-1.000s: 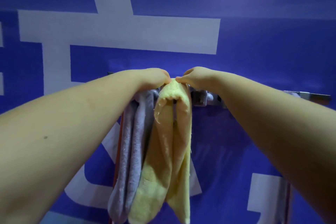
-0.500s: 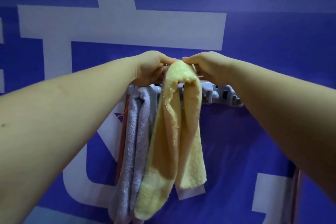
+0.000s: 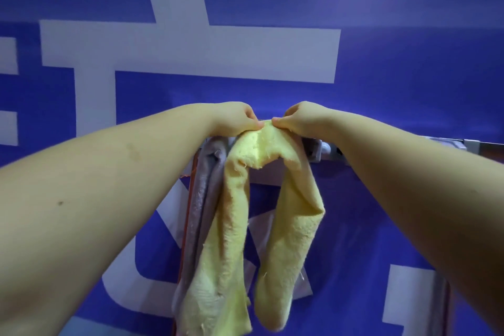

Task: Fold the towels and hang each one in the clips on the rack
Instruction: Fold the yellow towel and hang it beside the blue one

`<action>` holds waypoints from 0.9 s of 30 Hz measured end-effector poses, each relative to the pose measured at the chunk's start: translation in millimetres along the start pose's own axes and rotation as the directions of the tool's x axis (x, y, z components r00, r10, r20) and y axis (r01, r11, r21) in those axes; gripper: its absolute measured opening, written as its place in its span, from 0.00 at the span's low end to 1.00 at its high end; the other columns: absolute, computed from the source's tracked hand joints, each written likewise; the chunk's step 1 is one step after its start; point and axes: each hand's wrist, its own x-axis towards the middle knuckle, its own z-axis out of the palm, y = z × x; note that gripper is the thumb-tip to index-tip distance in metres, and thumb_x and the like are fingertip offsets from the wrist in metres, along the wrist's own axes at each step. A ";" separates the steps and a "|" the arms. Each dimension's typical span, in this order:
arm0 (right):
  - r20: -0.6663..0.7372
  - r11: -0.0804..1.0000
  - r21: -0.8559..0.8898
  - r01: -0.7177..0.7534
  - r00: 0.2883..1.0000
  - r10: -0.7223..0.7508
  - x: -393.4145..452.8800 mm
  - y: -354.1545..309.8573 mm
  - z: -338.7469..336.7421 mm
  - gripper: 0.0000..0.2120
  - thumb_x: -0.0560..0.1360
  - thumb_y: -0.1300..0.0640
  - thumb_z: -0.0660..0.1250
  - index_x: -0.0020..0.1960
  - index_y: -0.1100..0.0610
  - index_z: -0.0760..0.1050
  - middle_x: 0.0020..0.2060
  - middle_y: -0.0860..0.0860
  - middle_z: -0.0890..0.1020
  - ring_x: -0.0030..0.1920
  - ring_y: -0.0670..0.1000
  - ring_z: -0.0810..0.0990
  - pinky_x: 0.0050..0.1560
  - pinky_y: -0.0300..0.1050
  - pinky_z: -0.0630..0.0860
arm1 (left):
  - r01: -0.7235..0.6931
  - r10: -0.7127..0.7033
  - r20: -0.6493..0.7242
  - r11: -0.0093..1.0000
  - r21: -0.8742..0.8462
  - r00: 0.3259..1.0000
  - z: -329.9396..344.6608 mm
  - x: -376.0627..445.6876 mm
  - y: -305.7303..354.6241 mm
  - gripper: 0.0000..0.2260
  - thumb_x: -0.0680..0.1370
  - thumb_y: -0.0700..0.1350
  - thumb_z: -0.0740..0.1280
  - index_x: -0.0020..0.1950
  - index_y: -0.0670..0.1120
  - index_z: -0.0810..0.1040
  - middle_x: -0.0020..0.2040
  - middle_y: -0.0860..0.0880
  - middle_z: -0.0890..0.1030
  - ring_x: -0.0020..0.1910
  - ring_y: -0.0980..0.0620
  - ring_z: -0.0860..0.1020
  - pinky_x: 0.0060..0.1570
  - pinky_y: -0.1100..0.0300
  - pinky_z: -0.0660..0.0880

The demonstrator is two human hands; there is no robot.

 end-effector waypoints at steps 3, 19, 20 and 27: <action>-0.006 0.996 -0.093 -0.015 1.000 0.014 3.6 5.5 6.9 0.18 0.75 0.42 0.61 0.44 0.57 0.76 0.40 0.52 0.78 0.41 0.52 0.74 0.37 0.43 0.69 | -0.030 0.030 -0.010 1.000 -0.002 0.999 10.4 7.0 -5.5 0.07 0.78 0.52 0.61 0.48 0.51 0.75 0.45 0.55 0.76 0.47 0.53 0.73 0.49 0.60 0.67; -0.173 0.996 -0.093 0.012 0.984 -0.028 -11.8 11.4 19.4 0.11 0.71 0.43 0.67 0.41 0.50 0.72 0.47 0.50 0.80 0.53 0.54 0.76 0.49 0.48 0.73 | -0.076 0.064 -0.141 0.994 -0.083 0.988 14.3 -1.1 -12.1 0.09 0.76 0.54 0.65 0.41 0.52 0.81 0.49 0.54 0.82 0.52 0.54 0.77 0.49 0.58 0.71; -0.202 0.996 -0.086 0.037 0.978 -0.054 -16.5 11.4 18.9 0.10 0.72 0.45 0.67 0.45 0.51 0.73 0.50 0.50 0.80 0.54 0.54 0.76 0.52 0.49 0.72 | -0.085 0.070 -0.166 0.993 -0.084 0.984 12.7 -4.9 -13.1 0.09 0.75 0.55 0.65 0.40 0.53 0.81 0.48 0.55 0.83 0.53 0.54 0.77 0.52 0.57 0.73; -0.286 0.970 0.003 0.243 0.930 -0.232 -66.6 7.1 22.4 0.12 0.73 0.43 0.66 0.43 0.52 0.76 0.43 0.46 0.81 0.47 0.50 0.76 0.47 0.47 0.71 | -0.248 0.309 -0.412 0.949 0.195 0.857 38.5 -52.6 -16.2 0.16 0.65 0.66 0.65 0.37 0.54 0.76 0.40 0.54 0.82 0.45 0.53 0.76 0.54 0.58 0.63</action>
